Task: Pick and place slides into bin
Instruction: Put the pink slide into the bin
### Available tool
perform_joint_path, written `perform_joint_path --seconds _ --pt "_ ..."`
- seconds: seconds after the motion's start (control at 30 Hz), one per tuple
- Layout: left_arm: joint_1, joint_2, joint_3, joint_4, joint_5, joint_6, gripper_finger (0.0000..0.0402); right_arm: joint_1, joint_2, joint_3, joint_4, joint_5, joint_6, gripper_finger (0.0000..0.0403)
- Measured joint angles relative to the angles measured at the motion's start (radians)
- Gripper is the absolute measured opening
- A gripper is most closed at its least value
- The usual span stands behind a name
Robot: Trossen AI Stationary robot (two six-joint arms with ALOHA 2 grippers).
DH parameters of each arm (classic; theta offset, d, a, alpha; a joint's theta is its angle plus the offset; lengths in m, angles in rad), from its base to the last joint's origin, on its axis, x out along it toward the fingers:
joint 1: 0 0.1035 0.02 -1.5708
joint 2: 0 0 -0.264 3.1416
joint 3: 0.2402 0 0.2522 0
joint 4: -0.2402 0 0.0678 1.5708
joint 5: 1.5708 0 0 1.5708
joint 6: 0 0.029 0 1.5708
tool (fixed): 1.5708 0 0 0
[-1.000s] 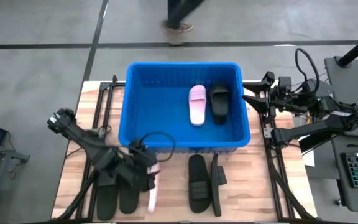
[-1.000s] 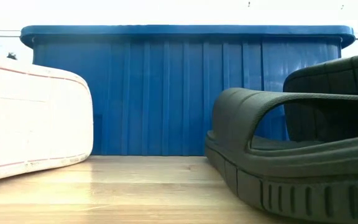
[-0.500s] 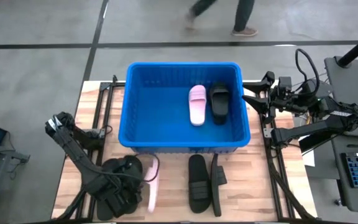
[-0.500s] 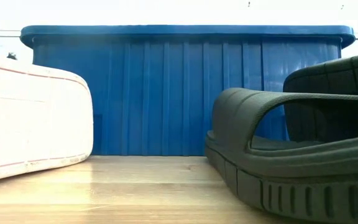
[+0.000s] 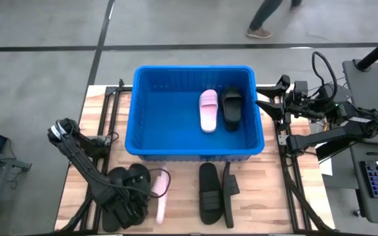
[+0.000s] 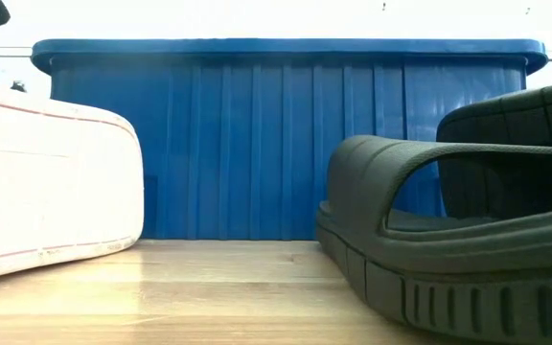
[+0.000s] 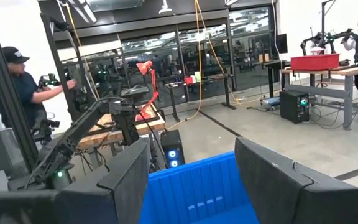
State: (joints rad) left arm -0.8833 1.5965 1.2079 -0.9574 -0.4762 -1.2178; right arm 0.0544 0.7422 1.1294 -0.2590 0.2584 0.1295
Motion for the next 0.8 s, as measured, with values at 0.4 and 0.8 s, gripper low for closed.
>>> perform_joint_path --seconds 0.4,0.8 --pt "0.007 0.026 -0.083 0.069 -0.075 0.047 0.0280 0.000 0.001 0.000 0.001 0.001 -0.022 0.0226" --pt "0.031 0.026 -0.188 0.218 -0.079 0.047 0.0280 0.000 0.001 0.000 0.001 0.001 -0.018 0.0226"
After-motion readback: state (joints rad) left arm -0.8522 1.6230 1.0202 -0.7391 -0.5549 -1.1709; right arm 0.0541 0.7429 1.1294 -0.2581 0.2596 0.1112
